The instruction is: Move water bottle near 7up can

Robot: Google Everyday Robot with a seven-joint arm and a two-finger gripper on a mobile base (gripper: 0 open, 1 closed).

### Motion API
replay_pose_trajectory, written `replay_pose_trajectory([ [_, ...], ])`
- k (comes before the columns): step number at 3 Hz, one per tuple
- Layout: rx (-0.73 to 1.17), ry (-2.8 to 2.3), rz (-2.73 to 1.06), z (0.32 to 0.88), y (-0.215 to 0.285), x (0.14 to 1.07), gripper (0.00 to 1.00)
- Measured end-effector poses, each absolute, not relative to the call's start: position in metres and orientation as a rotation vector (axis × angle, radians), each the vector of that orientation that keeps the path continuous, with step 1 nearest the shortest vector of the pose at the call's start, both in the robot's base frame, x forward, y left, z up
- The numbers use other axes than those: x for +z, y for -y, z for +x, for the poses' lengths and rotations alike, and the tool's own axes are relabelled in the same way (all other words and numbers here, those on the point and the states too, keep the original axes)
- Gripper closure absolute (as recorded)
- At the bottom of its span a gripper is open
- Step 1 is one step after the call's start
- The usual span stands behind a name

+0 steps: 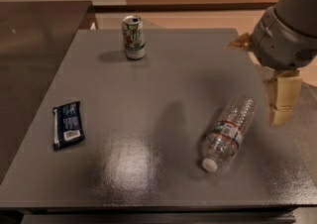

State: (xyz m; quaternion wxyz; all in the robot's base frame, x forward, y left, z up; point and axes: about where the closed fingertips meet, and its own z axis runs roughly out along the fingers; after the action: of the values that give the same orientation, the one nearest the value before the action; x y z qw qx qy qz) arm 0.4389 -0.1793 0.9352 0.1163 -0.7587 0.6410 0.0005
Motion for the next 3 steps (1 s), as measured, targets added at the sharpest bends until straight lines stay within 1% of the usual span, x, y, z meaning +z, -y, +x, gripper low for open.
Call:
replay_pose_trajectory([
  [1, 0.045, -1.662, -2.390, 0.422, 0.168, 0.916, 0.00],
  [3, 0.049, -1.384, -2.615, 0.401, 0.170, 0.879, 0.00],
])
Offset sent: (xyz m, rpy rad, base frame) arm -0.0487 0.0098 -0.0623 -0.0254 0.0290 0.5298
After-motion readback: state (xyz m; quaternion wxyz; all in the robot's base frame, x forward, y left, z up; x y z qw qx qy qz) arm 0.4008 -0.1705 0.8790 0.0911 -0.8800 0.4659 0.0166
